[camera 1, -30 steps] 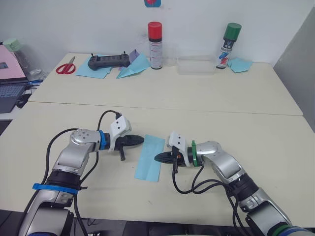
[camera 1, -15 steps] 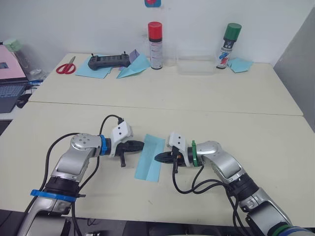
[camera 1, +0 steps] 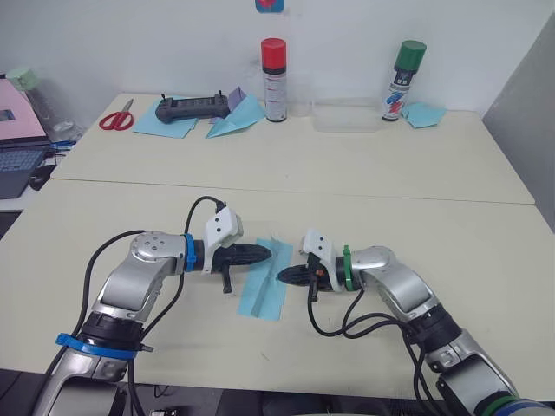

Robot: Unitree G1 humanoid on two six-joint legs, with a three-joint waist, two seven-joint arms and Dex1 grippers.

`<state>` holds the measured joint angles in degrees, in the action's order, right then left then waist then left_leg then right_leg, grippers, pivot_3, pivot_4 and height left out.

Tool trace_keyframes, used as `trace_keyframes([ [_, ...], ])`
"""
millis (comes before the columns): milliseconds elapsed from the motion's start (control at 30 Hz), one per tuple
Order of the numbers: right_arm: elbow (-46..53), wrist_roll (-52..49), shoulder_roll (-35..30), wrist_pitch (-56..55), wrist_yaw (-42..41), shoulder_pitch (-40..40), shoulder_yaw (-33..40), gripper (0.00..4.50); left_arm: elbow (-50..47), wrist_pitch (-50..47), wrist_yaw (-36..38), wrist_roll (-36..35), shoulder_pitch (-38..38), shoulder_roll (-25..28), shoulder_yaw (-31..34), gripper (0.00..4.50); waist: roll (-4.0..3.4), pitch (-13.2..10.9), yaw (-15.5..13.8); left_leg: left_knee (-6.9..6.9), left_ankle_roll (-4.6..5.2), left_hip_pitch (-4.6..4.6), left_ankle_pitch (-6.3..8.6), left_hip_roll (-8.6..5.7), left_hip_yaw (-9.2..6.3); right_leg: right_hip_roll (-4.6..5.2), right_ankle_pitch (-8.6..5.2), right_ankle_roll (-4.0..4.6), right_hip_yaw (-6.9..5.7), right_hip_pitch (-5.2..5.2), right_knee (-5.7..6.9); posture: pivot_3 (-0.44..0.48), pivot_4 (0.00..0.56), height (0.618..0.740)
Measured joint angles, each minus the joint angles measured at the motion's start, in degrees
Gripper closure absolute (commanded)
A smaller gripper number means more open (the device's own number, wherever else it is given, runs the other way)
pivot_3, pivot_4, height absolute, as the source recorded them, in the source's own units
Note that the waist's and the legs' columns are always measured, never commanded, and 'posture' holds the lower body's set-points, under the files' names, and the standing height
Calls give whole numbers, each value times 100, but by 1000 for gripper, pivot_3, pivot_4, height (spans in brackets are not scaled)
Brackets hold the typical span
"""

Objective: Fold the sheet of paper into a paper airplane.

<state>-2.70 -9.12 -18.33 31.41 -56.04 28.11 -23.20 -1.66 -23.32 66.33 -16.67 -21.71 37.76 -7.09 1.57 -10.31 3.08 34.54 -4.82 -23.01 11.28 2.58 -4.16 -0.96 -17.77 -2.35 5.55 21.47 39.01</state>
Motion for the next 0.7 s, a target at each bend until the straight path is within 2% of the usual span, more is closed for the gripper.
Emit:
trace_keyframes([
  [167, 383, -137, -286, 452, 10, -25, 129, 1941, 6, 19, -52, 19, 22, -51, -113, 4500, -1, -2, 4, -2, 0, -3, 0, 2, 0, -2, 0, 0, -1, 6, 0, 0, 150, 740],
  [267, 587, -481, -230, 1224, 186, -22, 477, 1941, 6, 22, -61, 20, 22, -53, -142, 4500, 0, -3, 7, -1, 0, -13, 0, 2, 0, -2, 0, 0, 0, 15, 0, 0, 150, 740],
  [433, 799, -1723, 608, 3542, 842, 455, 1778, 1941, 8, 34, -73, 20, 5, -149, -168, 4500, -1, -4, 29, 6, 0, -58, 0, 6, -7, -6, 4, 4, -5, 60, 13, 0, 150, 740],
  [567, 788, -2166, 1024, 4547, 1367, 609, 2387, 1941, 17, 42, -75, 37, -3, -173, -181, 4500, -3, -4, 21, 8, 1, -89, 0, 3, -16, -5, 17, 26, -17, 81, 12, 0, 150, 740],
  [700, 703, -2365, 1242, 5167, 1785, 668, 2699, 1941, 22, 61, -95, 58, -20, -179, -181, 4500, -4, -5, 17, 7, 1, -93, 1, 1, -16, -3, 17, 26, -19, 81, 9, 0, 150, 740],
])
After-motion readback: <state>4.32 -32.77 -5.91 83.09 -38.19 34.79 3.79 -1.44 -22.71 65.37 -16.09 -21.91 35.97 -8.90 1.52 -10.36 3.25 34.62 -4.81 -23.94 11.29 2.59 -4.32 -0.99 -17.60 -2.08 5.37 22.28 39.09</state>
